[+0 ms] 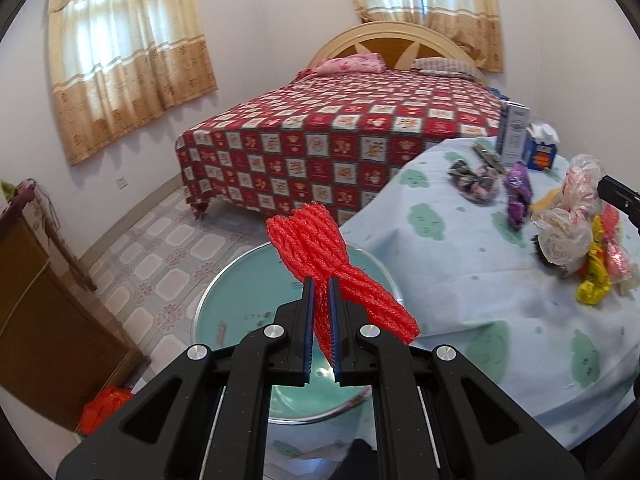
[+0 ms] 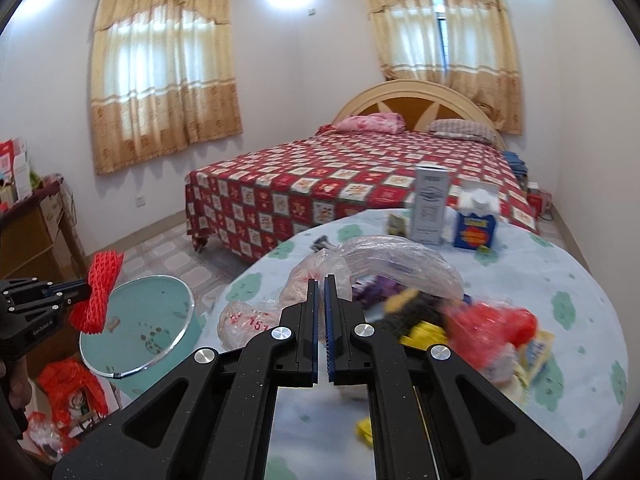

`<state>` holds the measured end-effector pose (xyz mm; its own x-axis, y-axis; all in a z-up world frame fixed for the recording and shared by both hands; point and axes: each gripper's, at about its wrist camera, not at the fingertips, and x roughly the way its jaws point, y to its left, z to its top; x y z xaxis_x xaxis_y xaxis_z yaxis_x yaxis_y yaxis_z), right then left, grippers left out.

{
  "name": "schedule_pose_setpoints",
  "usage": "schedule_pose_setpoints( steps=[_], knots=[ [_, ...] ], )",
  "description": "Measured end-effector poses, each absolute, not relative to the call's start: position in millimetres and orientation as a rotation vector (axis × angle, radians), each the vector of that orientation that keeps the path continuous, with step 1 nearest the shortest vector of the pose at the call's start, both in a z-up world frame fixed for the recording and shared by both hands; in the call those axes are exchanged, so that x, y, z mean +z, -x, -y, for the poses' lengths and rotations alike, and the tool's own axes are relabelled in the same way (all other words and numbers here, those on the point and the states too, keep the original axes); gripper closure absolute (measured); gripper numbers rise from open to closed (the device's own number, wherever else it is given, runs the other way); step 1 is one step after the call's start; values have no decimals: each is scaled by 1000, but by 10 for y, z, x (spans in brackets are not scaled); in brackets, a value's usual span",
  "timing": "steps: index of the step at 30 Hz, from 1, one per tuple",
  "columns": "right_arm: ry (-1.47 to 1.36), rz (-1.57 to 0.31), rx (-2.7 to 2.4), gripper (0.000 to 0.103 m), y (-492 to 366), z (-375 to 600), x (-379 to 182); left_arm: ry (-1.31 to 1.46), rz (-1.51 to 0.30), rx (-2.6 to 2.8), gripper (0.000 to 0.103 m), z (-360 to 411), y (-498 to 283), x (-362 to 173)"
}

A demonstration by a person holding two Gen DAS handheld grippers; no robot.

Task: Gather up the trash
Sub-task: 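Carry the red mesh net over the teal bucket and open the left tool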

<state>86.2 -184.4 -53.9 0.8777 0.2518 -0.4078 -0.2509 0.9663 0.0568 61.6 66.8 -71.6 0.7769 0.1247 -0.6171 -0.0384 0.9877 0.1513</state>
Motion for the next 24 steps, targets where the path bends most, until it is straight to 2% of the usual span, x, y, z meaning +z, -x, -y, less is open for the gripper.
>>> schedule_pose_setpoints(
  steps=[24],
  knots=[
    [90,-448,421,99,-1280,825,-560,-115,-723,252,96,-1389,-696,-824]
  ],
)
